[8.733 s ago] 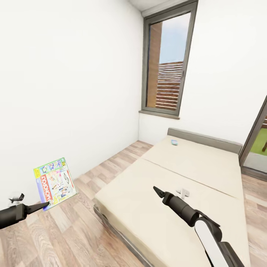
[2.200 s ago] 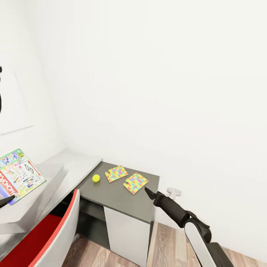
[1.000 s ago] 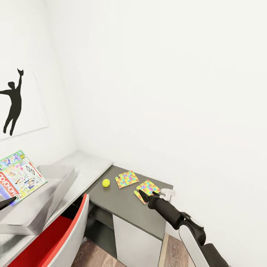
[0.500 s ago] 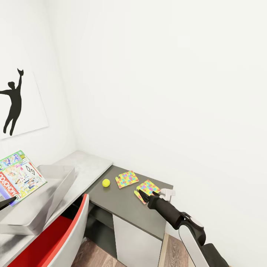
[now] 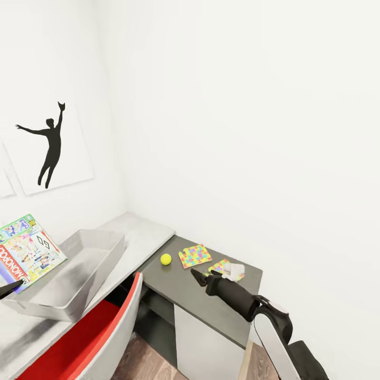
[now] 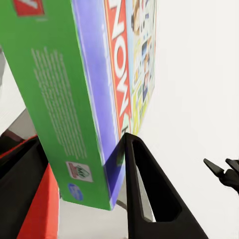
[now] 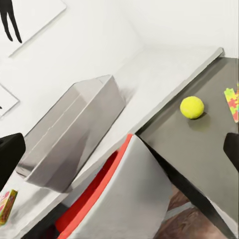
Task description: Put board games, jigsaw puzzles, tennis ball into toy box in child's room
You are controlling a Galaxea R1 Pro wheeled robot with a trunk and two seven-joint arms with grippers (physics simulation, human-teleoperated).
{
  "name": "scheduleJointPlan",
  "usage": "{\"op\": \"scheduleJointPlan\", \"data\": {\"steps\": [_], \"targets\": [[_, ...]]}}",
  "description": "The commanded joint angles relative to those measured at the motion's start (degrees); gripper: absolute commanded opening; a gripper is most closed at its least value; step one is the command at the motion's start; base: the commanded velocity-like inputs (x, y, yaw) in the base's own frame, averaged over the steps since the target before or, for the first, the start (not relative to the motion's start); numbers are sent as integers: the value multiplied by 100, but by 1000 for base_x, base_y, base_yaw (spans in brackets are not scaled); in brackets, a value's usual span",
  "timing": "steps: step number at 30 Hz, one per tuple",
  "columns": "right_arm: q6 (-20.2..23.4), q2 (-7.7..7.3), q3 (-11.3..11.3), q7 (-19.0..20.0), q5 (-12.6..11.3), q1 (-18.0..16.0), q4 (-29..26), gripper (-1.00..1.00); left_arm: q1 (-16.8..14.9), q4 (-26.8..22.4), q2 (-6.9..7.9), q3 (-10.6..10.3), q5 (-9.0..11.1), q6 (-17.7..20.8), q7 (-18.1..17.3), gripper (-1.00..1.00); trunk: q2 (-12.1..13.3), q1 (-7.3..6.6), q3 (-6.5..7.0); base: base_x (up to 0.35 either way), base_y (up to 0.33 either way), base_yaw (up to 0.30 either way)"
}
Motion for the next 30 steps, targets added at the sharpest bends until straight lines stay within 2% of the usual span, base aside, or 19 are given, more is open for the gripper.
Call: {"op": "scheduleJointPlan", "data": {"steps": [1,6,10,19,30], "targets": [[241,0,-2,3,-17,-98,-32,100,-10,-1,-4,3,-11,57,-28,-100,-10,2,-11,0,0,281],[635,32,-4,-25,-52,-362,-70,100,-11,-1,-23,3,-13,51,-28,-100,-10,2,-9,0,0,284],[792,45,-59,-88,-69,-418,-70,100,-11,-1,-27,3,-14,50,-28,-100,-10,2,-9,0,0,287],[820,84,-96,-352,-31,-425,-61,100,-11,1,-30,3,-14,58,-28,-100,-10,2,-9,29,0,278],[784,85,-96,-378,-22,-425,-55,100,-11,8,-48,8,7,58,-28,-100,-10,2,-9,205,0,40]]}}
